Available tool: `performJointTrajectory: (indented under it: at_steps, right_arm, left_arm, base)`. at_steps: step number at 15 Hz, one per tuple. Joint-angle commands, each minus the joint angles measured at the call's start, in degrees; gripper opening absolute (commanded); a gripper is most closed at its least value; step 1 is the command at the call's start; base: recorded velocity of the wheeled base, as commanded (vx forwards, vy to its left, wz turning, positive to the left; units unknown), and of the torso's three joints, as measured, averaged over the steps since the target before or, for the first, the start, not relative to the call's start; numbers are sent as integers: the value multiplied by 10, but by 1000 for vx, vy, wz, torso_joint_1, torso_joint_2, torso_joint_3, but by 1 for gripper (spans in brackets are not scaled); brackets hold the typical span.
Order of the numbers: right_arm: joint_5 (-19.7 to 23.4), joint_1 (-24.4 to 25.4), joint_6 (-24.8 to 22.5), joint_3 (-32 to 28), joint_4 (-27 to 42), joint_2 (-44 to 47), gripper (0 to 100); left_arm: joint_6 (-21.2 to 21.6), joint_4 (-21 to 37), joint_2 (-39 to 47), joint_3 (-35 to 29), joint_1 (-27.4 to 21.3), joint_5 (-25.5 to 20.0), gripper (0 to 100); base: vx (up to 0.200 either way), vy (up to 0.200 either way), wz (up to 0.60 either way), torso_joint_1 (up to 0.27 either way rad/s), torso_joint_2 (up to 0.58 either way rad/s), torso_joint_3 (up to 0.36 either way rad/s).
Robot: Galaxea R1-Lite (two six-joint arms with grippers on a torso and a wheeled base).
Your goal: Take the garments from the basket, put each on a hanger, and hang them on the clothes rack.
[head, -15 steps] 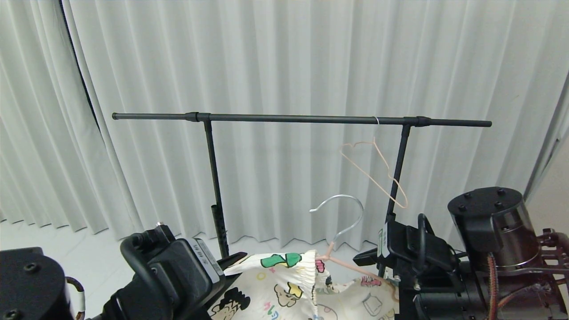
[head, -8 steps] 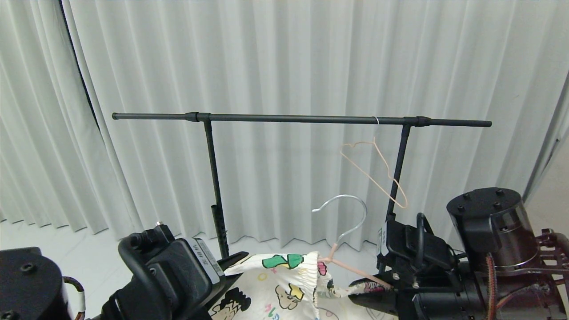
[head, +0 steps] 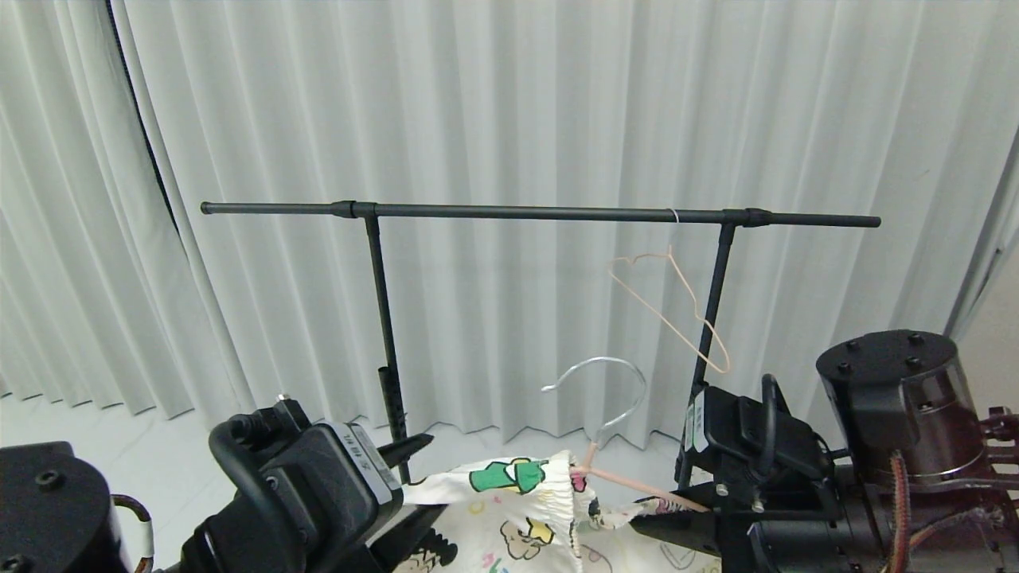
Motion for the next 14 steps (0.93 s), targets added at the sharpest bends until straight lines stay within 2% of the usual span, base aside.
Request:
performJointTrajectory:
  at_steps: [1,6,9,10,11,13,14]
  right_arm:
    - [-11,-5,4,-1,0,-7,0]
    - [-43,-53,11,-4,-2,-8,0]
    - [-45,-82,16,-14,-3,-8,0]
    - [-46,-85,30,-24,-4,-8,0]
    - [-46,-84,64,-43,-6,-6,0]
    - [-50,-77,95,-55,-20,-3,0]
    - [-54,-76,96,-55,-25,-3,0]
  left_arm:
    - [0,1,1,0,0,0,100]
    - [0,-6,-1,2,0,0,100]
    - [-3,-6,-1,5,3,1,100]
    - [-25,-6,1,11,10,1,100]
    - [-86,-6,2,11,10,1,100]
    - [-196,-6,26,-13,6,2,100]
    - [-221,-6,35,-27,5,4,100]
  base:
    - [0,0,0,0,0,0]
    - [0,0,0,0,0,0]
    - [0,0,0,0,0,0]
    - [0,0,0,0,0,0]
    - [0,0,0,0,0,0]
    - [0,0,0,0,0,0]
    - [0,0,0,0,0,0]
